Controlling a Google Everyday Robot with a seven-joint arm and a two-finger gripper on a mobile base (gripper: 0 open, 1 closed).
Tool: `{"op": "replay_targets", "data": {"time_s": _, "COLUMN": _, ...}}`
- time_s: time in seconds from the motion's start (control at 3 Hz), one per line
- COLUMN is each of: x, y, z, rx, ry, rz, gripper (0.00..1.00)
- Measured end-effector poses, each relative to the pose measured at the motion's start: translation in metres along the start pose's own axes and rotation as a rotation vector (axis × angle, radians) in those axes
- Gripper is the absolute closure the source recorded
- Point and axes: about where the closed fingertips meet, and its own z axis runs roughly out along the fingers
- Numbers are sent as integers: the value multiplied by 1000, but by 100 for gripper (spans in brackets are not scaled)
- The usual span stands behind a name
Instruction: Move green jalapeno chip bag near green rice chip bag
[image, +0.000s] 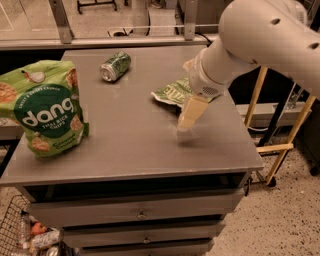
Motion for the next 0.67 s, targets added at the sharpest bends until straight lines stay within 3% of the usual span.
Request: {"op": "replay_targets", "data": {"time_s": 0.67, "x": 2, "y": -8, "z": 31, "rx": 7, "ry": 12, "rz": -3, "gripper": 41}}
